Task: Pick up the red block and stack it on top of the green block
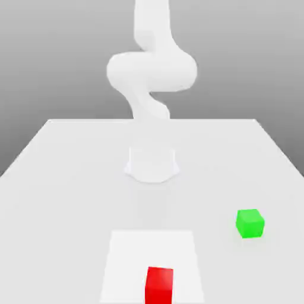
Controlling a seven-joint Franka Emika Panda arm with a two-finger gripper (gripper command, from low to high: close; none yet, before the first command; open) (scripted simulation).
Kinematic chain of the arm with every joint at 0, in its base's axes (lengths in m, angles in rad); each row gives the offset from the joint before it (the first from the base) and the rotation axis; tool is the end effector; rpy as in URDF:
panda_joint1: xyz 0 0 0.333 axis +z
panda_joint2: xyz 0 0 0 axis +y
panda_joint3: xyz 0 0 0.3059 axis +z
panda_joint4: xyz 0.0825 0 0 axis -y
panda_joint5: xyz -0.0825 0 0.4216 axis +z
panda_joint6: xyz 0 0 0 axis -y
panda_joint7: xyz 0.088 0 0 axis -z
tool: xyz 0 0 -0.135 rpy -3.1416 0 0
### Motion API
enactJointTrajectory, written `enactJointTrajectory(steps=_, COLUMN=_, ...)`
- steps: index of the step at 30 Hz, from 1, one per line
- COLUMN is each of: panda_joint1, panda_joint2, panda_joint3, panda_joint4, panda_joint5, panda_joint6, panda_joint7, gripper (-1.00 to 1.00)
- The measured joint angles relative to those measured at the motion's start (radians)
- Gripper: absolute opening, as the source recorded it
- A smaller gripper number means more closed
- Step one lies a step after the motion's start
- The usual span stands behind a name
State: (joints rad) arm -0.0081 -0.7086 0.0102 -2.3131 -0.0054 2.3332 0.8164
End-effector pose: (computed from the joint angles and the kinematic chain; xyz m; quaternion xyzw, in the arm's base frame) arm 0.4433 0.0017 0.6451 -0.8584 0.3690 -0.3293 0.1363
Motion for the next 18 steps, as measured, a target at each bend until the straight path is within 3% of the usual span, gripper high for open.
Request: enactJointTrajectory(steps=18, panda_joint1=-0.03, panda_joint2=0.659, panda_joint3=0.044, panda_joint4=-0.095, panda_joint5=-0.039, panda_joint6=0.239, panda_joint7=0.118, gripper=0.0)
